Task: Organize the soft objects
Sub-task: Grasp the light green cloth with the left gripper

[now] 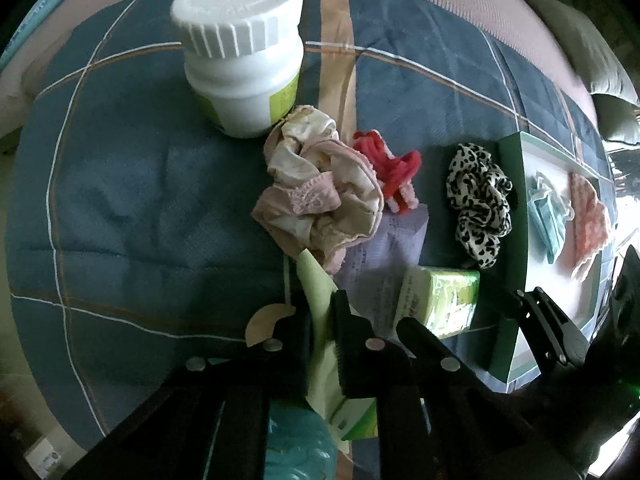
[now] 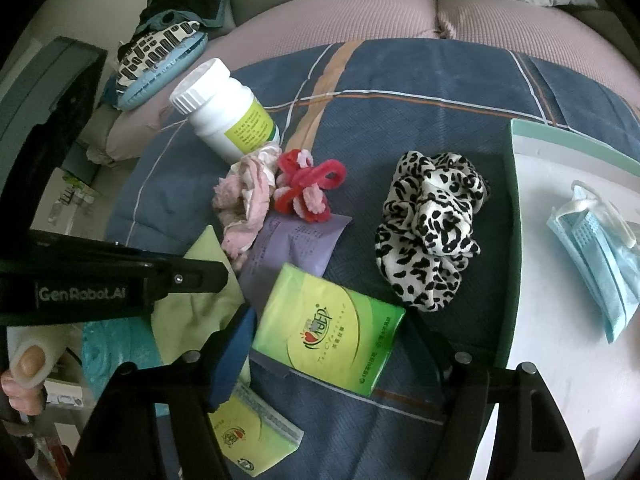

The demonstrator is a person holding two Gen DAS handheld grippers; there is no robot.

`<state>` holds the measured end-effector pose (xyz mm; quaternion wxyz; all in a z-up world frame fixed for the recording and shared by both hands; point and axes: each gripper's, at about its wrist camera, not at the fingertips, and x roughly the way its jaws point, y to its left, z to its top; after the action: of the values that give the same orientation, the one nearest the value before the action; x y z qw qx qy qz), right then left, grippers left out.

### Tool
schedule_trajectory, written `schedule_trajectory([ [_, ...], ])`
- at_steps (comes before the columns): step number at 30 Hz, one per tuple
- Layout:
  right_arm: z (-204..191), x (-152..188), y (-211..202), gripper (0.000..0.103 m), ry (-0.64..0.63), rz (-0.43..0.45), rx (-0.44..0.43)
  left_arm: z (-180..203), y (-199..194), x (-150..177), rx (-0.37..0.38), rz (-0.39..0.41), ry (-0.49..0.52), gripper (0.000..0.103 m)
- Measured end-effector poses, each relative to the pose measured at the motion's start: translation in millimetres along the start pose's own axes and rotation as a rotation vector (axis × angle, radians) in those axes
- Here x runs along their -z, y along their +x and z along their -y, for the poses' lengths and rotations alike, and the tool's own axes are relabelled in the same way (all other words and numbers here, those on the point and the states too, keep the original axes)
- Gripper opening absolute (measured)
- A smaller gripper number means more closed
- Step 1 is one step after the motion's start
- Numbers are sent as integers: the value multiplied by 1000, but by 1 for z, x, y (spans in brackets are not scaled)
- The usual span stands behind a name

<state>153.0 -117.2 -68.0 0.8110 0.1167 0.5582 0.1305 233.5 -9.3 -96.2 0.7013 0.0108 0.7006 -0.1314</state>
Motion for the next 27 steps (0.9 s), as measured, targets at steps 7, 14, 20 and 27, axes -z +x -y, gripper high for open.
schedule_trajectory([
  [7,0,1,-9,75,-1,14,4,1,-10,11,27,40,-8,8],
  [14,5,0,-24,75,5,36,7,7,-22,24,55,73,-6,7],
  [20,11,-2,-36,75,18,61,3,14,-40,29,82,106,-13,6],
  [27,19,-2,-47,75,45,85,-5,7,-55,36,134,147,-44,5],
])
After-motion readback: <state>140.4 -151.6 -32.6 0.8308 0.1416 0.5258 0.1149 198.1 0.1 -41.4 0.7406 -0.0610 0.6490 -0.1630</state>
